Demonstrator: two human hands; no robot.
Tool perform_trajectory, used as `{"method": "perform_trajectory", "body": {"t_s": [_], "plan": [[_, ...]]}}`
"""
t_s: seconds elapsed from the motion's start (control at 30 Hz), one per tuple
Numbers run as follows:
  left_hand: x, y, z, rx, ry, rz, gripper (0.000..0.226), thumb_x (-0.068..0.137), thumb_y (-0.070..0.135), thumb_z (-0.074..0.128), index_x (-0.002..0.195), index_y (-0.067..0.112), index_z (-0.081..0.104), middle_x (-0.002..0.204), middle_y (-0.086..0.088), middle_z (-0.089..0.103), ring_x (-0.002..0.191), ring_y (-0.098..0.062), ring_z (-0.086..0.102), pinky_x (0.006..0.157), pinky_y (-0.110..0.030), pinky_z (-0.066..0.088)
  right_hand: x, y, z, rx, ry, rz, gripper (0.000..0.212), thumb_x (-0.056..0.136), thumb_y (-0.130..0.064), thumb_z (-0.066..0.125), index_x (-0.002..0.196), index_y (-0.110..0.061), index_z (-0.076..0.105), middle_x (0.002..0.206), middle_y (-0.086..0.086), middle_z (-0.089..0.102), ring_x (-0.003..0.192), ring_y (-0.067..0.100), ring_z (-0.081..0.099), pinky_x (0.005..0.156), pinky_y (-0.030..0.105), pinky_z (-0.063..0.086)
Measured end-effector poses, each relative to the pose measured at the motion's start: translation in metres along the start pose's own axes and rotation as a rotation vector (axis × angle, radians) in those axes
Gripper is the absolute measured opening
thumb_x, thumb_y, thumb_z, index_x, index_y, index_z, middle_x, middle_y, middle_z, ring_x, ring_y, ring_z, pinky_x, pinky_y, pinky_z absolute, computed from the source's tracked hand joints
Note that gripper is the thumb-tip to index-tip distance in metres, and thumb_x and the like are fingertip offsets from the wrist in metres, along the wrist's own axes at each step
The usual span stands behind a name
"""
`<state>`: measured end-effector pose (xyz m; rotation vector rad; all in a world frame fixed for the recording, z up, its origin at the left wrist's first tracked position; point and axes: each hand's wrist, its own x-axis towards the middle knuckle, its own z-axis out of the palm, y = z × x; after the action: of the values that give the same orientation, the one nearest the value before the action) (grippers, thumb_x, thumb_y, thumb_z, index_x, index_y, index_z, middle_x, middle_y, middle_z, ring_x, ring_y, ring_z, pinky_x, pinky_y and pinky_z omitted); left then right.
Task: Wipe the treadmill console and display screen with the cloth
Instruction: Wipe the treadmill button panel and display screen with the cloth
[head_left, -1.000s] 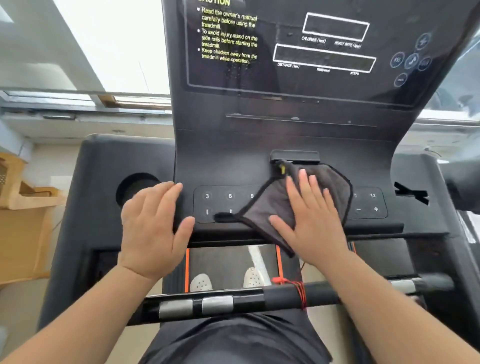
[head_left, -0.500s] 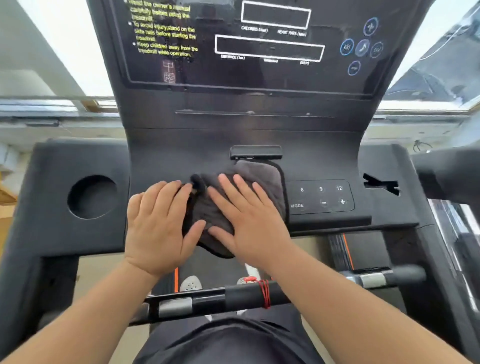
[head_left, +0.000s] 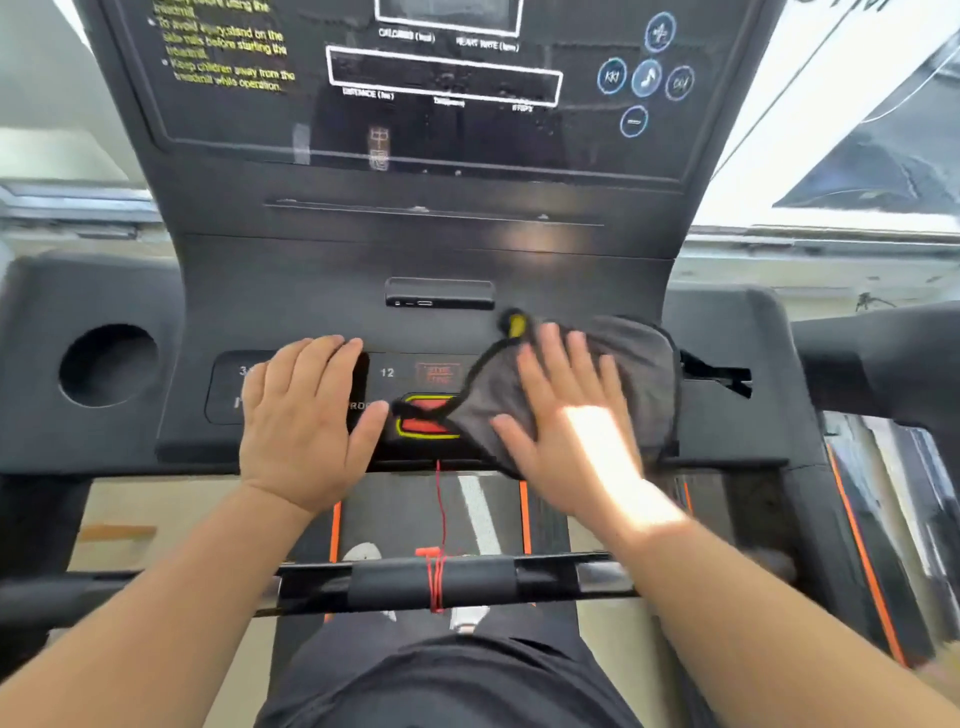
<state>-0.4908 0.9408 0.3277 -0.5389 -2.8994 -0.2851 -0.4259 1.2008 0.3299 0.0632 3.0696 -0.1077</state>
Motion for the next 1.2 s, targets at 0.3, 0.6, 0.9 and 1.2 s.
{"method": "perform_trajectory", "body": {"t_s": [0.3, 0.6, 0.9, 1.2], "plan": [[0.0, 0.005, 0.0, 0.004, 0.024, -0.035, 0.066, 0.088, 0.05, 0.037, 0.134, 0.006, 0.055, 0.132, -0.016, 0.058, 0.121, -0.039, 0.048, 0.097, -0.051, 0.035, -0.034, 0.046, 0.008, -0.041, -0.008, -0.064, 0.075, 0.091, -0.07, 0.038, 0.158, -0.038, 0.036, 0.171, 0.01, 0.023, 0.154, 0.047, 0.018, 0.122, 0.068, 0.011], [0.0, 0.003, 0.001, -0.01, 0.005, -0.053, 0.065, 0.088, 0.049, 0.039, 0.135, 0.008, 0.056, 0.134, -0.013, 0.058, 0.123, -0.038, 0.049, 0.1, -0.053, 0.036, 0.026, 0.016, -0.01, -0.051, -0.054, 0.105, 0.095, 0.089, -0.084, 0.012, 0.165, -0.029, 0.005, 0.171, 0.024, -0.008, 0.155, 0.052, -0.007, 0.124, 0.066, 0.003], [-0.001, -0.006, -0.004, -0.179, 0.061, -0.013, 0.062, 0.09, 0.046, 0.04, 0.133, 0.004, 0.057, 0.134, -0.015, 0.058, 0.123, -0.04, 0.051, 0.104, -0.053, 0.036, -0.021, 0.029, 0.003, -0.108, -0.083, -0.256, 0.081, 0.093, -0.071, 0.035, 0.162, -0.028, 0.028, 0.172, 0.002, 0.017, 0.157, 0.041, 0.014, 0.122, 0.065, 0.024], [-0.003, -0.067, -0.022, -0.237, 0.124, -0.143, 0.059, 0.093, 0.041, 0.038, 0.133, 0.003, 0.058, 0.134, -0.015, 0.058, 0.123, -0.038, 0.049, 0.105, -0.052, 0.035, 0.072, -0.045, -0.002, 0.001, -0.017, 0.224, 0.108, 0.091, -0.083, 0.014, 0.163, -0.004, 0.002, 0.169, 0.026, -0.012, 0.155, 0.049, -0.007, 0.125, 0.064, 0.006]]}}
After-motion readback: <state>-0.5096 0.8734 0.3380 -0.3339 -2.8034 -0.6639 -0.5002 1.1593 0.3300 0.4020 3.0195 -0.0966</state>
